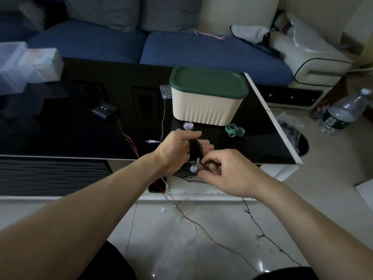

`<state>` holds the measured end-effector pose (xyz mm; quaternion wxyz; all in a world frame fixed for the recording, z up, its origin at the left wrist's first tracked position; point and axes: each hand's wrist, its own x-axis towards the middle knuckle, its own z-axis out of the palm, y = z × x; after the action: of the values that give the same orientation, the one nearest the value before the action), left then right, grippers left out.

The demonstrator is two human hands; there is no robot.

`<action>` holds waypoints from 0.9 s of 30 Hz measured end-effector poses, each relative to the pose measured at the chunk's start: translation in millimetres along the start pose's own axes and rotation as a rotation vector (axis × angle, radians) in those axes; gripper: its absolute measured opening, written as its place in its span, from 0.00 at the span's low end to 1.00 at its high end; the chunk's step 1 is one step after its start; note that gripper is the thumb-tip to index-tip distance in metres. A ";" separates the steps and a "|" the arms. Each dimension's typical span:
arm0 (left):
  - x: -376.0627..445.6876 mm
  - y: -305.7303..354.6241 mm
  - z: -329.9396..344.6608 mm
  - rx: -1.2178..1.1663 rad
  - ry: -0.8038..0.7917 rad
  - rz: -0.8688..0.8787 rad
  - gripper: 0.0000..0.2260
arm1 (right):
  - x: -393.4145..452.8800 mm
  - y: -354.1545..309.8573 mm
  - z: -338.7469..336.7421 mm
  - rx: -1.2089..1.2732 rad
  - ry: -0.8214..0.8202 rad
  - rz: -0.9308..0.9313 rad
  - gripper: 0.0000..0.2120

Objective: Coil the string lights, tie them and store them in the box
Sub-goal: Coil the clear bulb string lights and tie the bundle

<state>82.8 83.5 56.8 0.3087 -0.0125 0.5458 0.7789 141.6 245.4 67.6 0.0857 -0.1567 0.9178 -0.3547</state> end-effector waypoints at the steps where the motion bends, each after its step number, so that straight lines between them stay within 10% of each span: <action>1: 0.0 -2.7 -0.8 0.050 -0.016 -0.026 0.15 | -0.2 -0.7 -1.4 -0.012 -0.032 -0.011 0.05; 11: -16.6 -3.8 7.1 0.489 -0.494 -0.275 0.25 | 1.6 29.9 -33.7 0.207 0.097 0.004 0.15; 27: -1.3 -11.0 -1.5 0.330 -0.121 -0.156 0.07 | 3.7 42.6 -39.1 0.047 0.185 0.063 0.05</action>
<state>88.9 84.0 47.4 0.3985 0.0429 0.6438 0.6519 118.0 298.3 67.3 0.0153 -0.0921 0.9177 -0.3861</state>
